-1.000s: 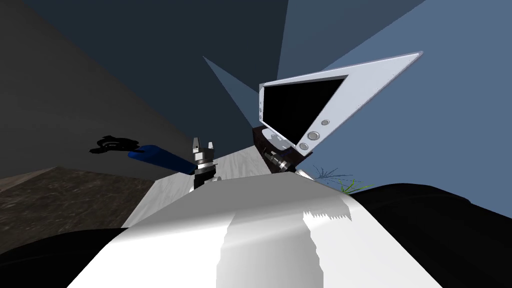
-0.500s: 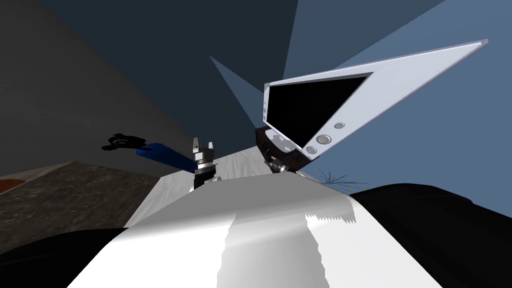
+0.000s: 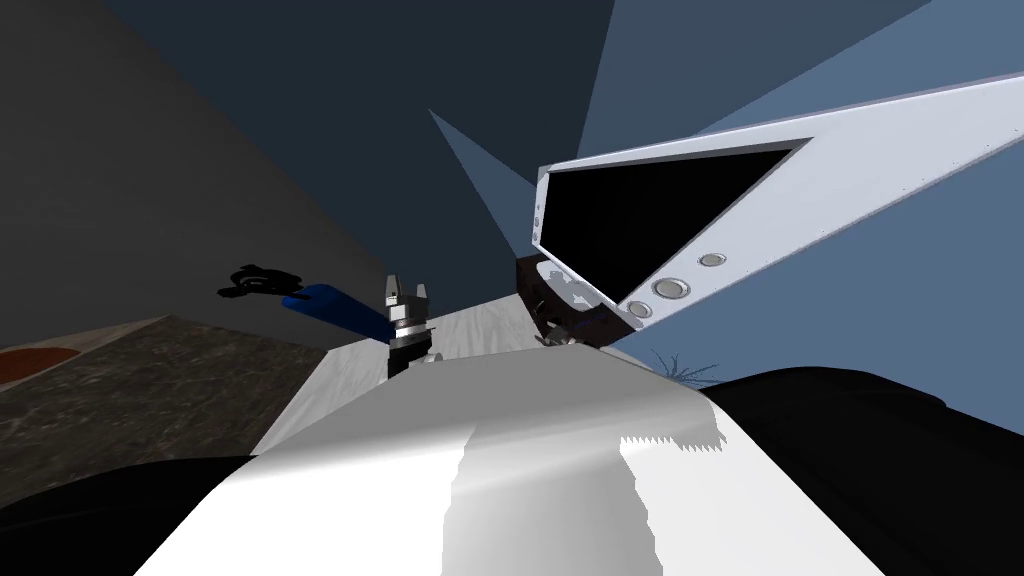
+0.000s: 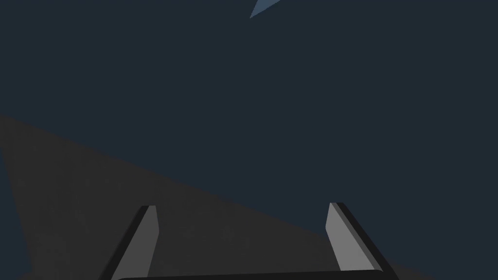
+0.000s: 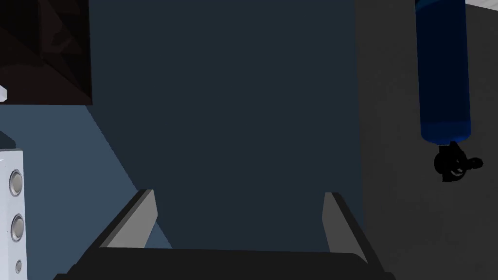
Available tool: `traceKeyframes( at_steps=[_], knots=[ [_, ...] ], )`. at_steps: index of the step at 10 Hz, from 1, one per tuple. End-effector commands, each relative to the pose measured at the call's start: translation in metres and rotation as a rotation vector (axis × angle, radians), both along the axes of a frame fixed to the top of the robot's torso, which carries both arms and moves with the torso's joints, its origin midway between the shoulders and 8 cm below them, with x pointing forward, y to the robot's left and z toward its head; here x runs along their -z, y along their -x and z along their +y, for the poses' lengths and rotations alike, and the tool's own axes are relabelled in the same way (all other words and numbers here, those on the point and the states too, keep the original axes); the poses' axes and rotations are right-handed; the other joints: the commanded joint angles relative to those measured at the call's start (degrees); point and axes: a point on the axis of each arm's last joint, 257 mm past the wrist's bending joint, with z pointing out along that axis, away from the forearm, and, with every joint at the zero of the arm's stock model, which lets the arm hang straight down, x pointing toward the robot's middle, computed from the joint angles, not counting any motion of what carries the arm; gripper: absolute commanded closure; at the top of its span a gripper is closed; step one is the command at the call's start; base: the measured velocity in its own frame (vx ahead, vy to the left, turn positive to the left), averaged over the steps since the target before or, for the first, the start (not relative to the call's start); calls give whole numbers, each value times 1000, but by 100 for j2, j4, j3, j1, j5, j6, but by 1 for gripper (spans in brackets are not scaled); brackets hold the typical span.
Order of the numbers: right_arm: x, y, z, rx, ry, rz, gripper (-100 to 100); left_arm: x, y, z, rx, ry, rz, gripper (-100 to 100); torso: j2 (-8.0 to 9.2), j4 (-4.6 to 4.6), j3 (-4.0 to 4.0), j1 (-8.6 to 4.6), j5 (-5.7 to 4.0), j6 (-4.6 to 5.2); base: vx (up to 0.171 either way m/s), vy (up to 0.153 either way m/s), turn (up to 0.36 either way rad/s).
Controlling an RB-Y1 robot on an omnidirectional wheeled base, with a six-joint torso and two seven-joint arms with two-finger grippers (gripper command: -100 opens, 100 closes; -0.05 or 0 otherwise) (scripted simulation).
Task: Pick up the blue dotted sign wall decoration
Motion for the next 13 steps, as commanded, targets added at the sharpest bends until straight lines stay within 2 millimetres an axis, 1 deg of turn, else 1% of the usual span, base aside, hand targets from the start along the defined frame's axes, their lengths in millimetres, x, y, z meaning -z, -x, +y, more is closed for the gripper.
traceKeyframes(
  at_steps=[1, 2, 3, 4, 5, 7, 9, 10, 11, 12, 13],
  knots=[
    [25, 20, -14, -61, 115, 17, -100, 0, 0, 0, 0, 0, 0, 0, 0, 0, 0, 0, 0, 0, 87, 37, 84],
    [26, 21, -17, -67, 126, 19, -100, 0, 0, 0, 0, 0, 0, 0, -1, 0, 0, 3, 0, -2, 67, 26, 39],
    [46, 38, -32, -122, 221, 34, -100, 0, 0, 0, 0, 0, 0, 0, 6, 1, 3, 0, 0, 0, 93, 23, 84],
    [47, 39, -34, -125, 228, 35, -100, 0, 0, 0, 0, 0, 0, 0, -1, 0, 0, -3, 0, -1, 80, 23, 41],
    [65, 57, -52, -185, 323, 52, -100, 0, 0, 0, 0, 0, 0, 0, 3, 1, 2, -1, -2, 1, 89, 30, 70],
    [65, 58, -54, -186, 326, 53, -100, 0, 0, 0, 0, 0, 0, 0, 3, 1, 2, -2, -1, 0, 62, 14, 14],
    [96, 94, -89, -301, 488, 87, -100, 0, 0, 0, 0, 0, 0, 0, 6, 2, 4, -9, -2, -1, 112, 0, 75],
    [96, 96, -98, -311, 509, 92, -100, 0, 0, 0, 0, 0, 0, 0, -15, -2, -8, -12, -2, -2, 121, 13, 45],
    [108, 115, -122, -374, 592, 113, -100, 0, 0, 0, 0, 0, 0, 0, -10, -3, -6, -6, -3, 2, 134, 29, 44],
    [108, 115, -122, -374, 592, 113, -100, 0, 0, 0, 0, 0, 0, 0, -15, -3, -8, -1, -1, 0, 103, 15, 22],
    [117, 134, -146, -436, 668, 135, -100, 0, 0, 0, 0, 0, 0, 0, -7, -2, -5, -3, -1, 0, 104, 11, 47]
  ],
)
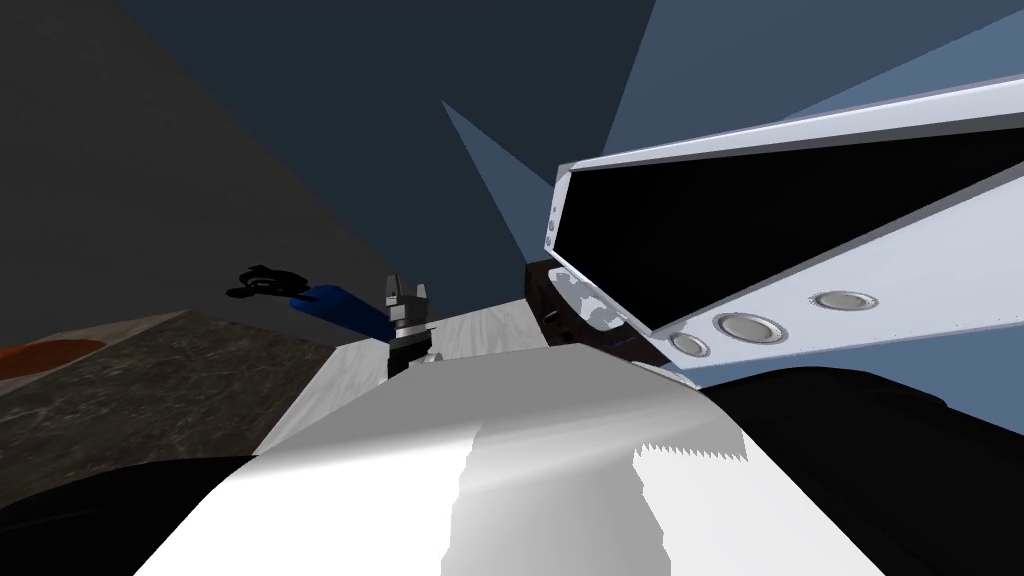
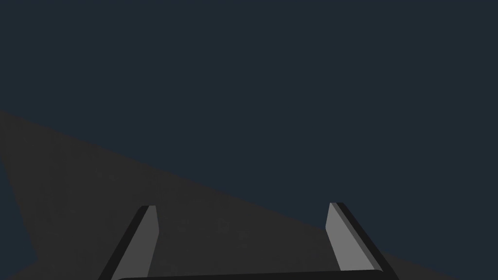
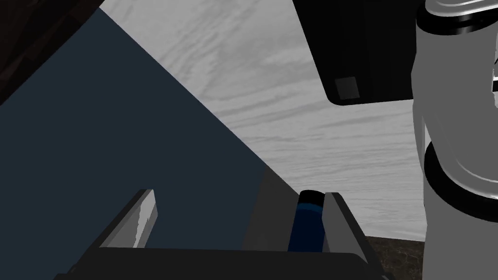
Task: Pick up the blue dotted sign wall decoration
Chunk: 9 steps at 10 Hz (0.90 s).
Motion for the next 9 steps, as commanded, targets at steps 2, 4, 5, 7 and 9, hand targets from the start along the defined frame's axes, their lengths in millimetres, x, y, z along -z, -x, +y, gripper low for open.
traceKeyframes(
  at_steps=[2, 4, 5, 7, 9],
  knots=[
    [10, 24, -34, -82, 108, 31, -100, 0, 0, 0, 0, 0, 0, 0, -11, -2, -6, -4, -1, 2, 137, -2, 43],
    [16, 46, -59, -142, 175, 68, -100, 0, 0, 0, 0, 0, 0, 0, 16, 3, 8, -5, -2, 1, 50, -10, 15],
    [15, 46, -62, -144, 181, 69, -100, 0, 0, 0, 0, 0, 0, 0, 20, 4, 11, -6, -1, 2, 67, -14, 15],
    [18, 63, -87, -196, 243, 98, -100, 0, 0, 0, 0, 0, 0, 0, 8, 2, 5, -6, -2, 2, 99, -11, 21],
    [18, 78, -112, -244, 301, 126, -100, 0, 0, 0, 0, 0, 0, 0, 3, 1, 2, -8, -2, 1, 97, -14, 16]
  ],
)
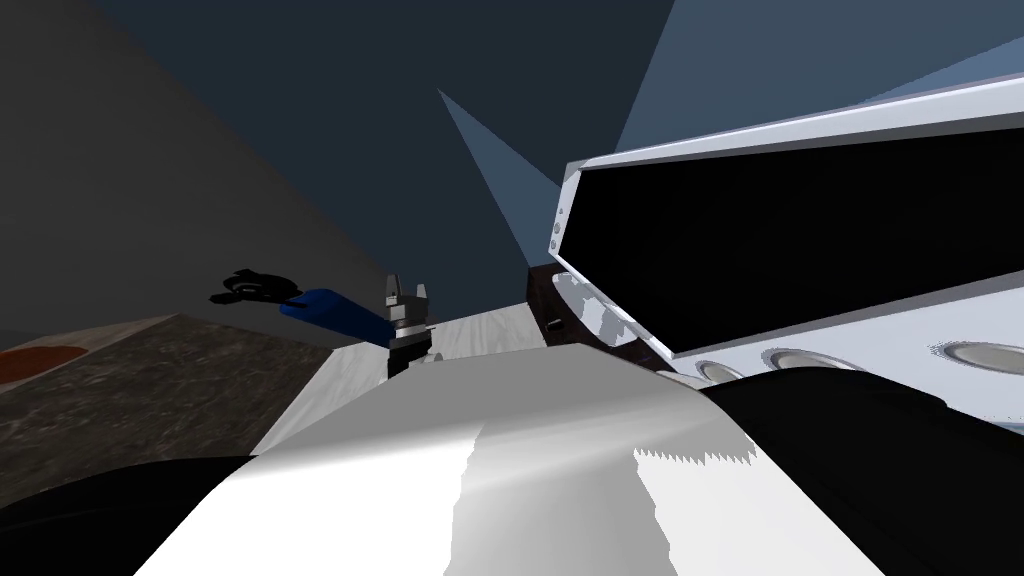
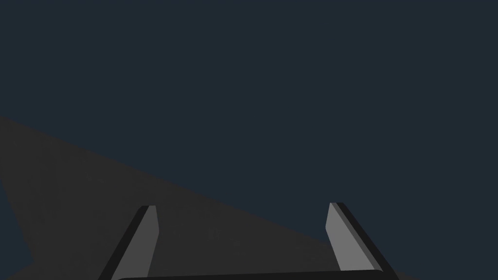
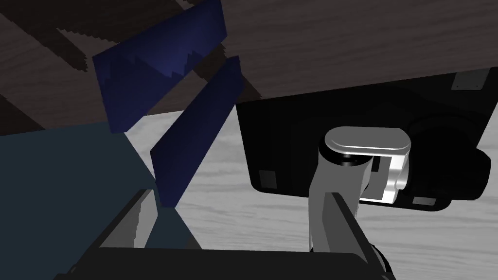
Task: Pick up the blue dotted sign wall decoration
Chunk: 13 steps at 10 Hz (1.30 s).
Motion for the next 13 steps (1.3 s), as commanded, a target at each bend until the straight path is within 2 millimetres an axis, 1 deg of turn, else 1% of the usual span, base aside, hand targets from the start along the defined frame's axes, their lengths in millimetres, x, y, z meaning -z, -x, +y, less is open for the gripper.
traceKeyframes(
  at_steps=[1, 2, 3, 5, 6, 8, 9, 10, 11, 12, 13],
  knots=[
    [-2, 16, -27, -45, 63, 33, -100, 0, 0, 0, 0, 0, 0, 0, 0, 0, 0, 0, 0, 0, 102, -22, 14],
    [-4, 30, -50, -84, 111, 63, -100, 0, 0, 0, 0, 0, 0, 0, -4, 0, -2, -3, 0, 0, 152, -27, 18],
    [-4, 30, -50, -84, 111, 63, -100, 0, 0, 0, 0, 0, 0, 0, -18, -3, -10, -5, -1, 0, 110, -23, 11],
    [-12, 54, -89, -151, 190, 120, -100, 0, 0, 0, 0, 0, 0, 0, -3, 0, -1, -3, -1, 1, 98, -29, 5],
    [-12, 54, -89, -151, 190, 120, -100, 0, 0, 0, 0, 0, 0, 0, -4, 0, -2, -8, -1, 1, 85, -40, 1],
    [-21, 73, -121, -199, 250, 168, -100, 0, 0, 0, 0, 0, 0, 0, 2, 1, 2, -9, -3, 1, 86, -36, 0],
    [-25, 81, -133, -217, 273, 188, -100, 0, 0, 0, 0, 0, 0, 0, 1, 1, 1, -8, -2, 0, 107, -17, -2],
    [-31, 91, -150, -241, 304, 218, -100, 0, 0, 0, 0, 0, 0, 0, -3, 0, -1, -2, -1, 1, 118, -36, -14],
    [-34, 96, -157, -250, 316, 231, -100, 0, 0, 0, 0, 0, 0, 0, -6, -1, -3, -7, -2, 2, 123, -48, -12],
    [-30, 92, -151, -237, 306, 219, -100, 0, 0, 0, 0, 0, 0, 0, -9, -2, -5, -11, -3, 0, 55, -21, 3],
    [-31, 93, -152, -242, 307, 222, 0, 0, 0, 0, 0, 0, 0, 0, 9, 1, 4, -3, -4, 0, 10, -4, 3]
  ],
)
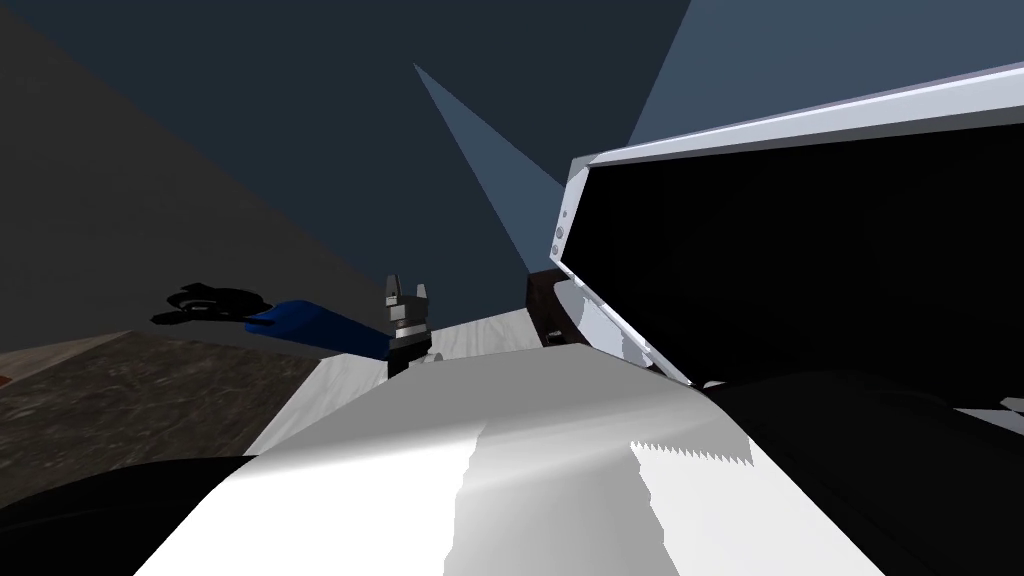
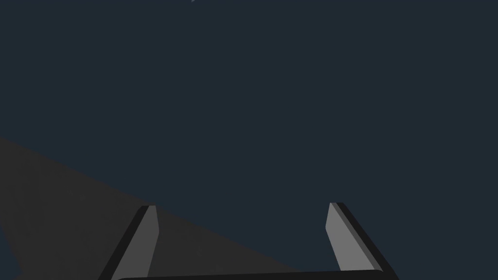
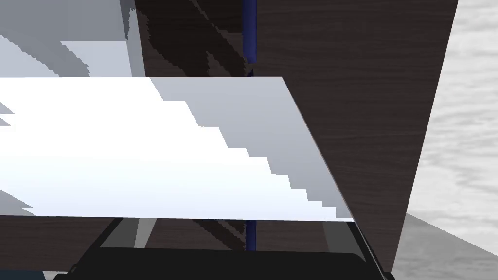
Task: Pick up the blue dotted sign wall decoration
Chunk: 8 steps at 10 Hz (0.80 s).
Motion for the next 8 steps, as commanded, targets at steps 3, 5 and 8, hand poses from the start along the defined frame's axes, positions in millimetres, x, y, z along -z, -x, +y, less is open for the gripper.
traceKeyframes(
  at_steps=[3, 5, 8],
  knots=[
    [20, 13, 5, 26, 0, -1, -100, 0, 0, 0, 0, 0, 0, 0, 12, 3, 7, -4, -2, -1, -1, -16, 82],
    [25, 17, 6, 33, 0, 0, -100, 0, 0, 0, 0, 0, 0, 0, 16, 4, 9, -5, -2, 0, -6, -17, 51],
    [24, 16, 5, 30, 0, 0, 100, 0, 0, 0, 0, 0, 0, 0, 13, 3, 8, 3, 1, 1, -1, 0, -4]
  ],
)
